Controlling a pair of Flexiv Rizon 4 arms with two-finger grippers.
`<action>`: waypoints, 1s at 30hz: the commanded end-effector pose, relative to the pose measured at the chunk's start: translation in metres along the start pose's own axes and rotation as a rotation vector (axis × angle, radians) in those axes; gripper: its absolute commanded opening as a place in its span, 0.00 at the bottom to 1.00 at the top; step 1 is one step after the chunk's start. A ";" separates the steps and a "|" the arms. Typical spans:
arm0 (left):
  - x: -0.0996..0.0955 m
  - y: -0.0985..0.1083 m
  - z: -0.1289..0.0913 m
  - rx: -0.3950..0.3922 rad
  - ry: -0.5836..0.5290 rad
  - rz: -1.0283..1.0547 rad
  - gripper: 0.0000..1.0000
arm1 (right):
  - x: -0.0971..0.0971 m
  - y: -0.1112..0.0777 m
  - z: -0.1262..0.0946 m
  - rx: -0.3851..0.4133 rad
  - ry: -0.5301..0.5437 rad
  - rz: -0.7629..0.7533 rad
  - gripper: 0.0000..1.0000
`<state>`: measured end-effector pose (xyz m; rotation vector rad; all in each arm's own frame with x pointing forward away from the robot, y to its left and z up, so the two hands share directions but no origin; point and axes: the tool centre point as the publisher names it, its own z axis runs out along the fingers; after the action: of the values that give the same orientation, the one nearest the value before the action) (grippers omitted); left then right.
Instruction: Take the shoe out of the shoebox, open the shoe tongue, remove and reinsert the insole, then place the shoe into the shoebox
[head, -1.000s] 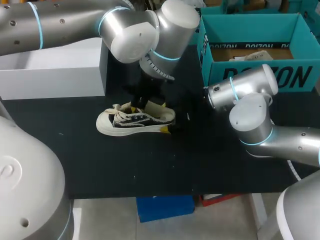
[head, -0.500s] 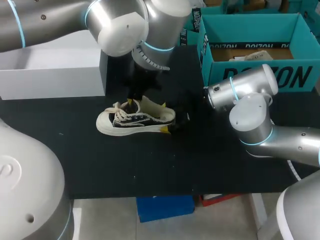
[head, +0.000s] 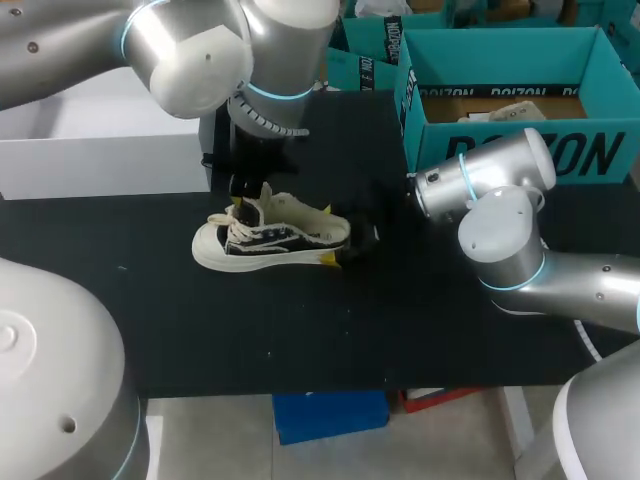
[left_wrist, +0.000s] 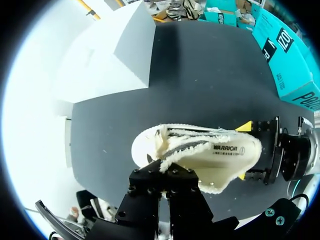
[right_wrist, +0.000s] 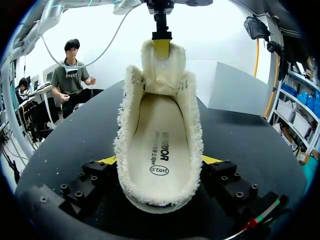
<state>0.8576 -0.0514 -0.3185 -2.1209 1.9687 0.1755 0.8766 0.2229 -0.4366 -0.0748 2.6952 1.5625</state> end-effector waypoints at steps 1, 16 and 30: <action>-0.014 0.004 0.005 0.006 0.065 -0.010 0.00 | -0.001 -0.001 0.002 0.003 -0.002 0.001 0.00; -0.028 0.011 0.018 -0.002 0.087 -0.054 0.00 | -0.001 -0.001 0.002 0.003 -0.002 0.001 0.00; -0.039 0.011 0.028 -0.024 0.080 -0.091 0.00 | -0.001 -0.001 0.002 0.003 -0.002 0.001 0.00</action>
<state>0.8459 -0.0133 -0.3343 -2.2578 1.9111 0.1027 0.8761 0.2258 -0.4350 -0.0759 2.6943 1.5631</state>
